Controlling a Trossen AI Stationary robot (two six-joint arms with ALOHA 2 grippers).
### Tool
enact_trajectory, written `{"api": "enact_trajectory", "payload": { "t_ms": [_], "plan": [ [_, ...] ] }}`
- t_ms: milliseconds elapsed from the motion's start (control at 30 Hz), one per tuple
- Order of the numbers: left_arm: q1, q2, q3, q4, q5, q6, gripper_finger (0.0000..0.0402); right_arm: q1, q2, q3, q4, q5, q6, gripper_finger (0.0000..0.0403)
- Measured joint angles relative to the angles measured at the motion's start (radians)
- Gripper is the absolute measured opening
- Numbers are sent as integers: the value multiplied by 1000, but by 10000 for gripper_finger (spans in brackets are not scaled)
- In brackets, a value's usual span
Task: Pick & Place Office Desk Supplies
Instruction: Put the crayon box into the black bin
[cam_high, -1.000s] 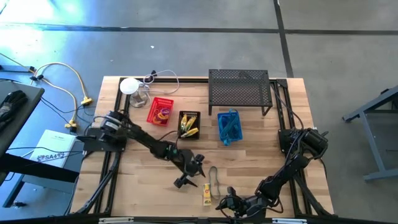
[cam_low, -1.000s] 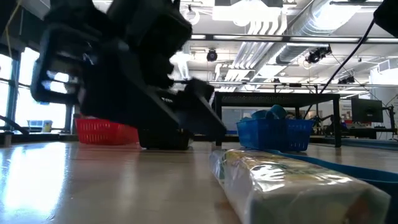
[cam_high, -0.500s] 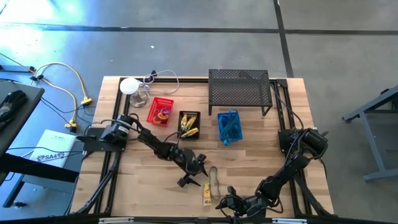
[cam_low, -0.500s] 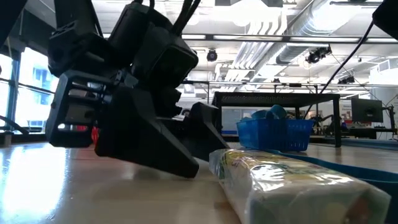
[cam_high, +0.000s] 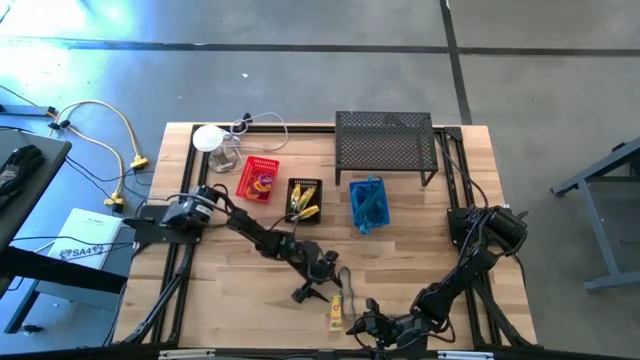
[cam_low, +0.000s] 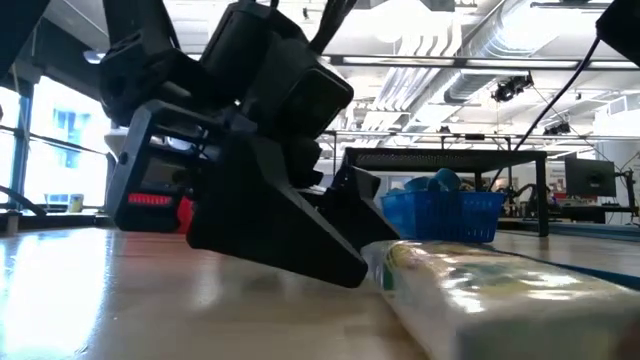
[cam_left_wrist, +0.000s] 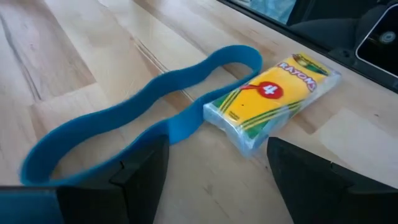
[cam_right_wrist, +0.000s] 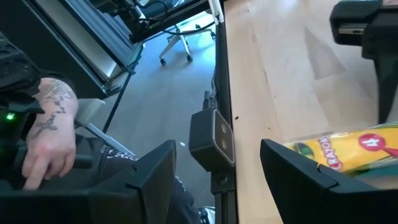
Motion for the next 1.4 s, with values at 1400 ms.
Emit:
{"api": "enact_trajectory", "payload": {
  "t_ms": [1400],
  "plan": [
    [-35,54,12,67,94,115,267,14,0,0,-8,22,9,222]
  ]
}}
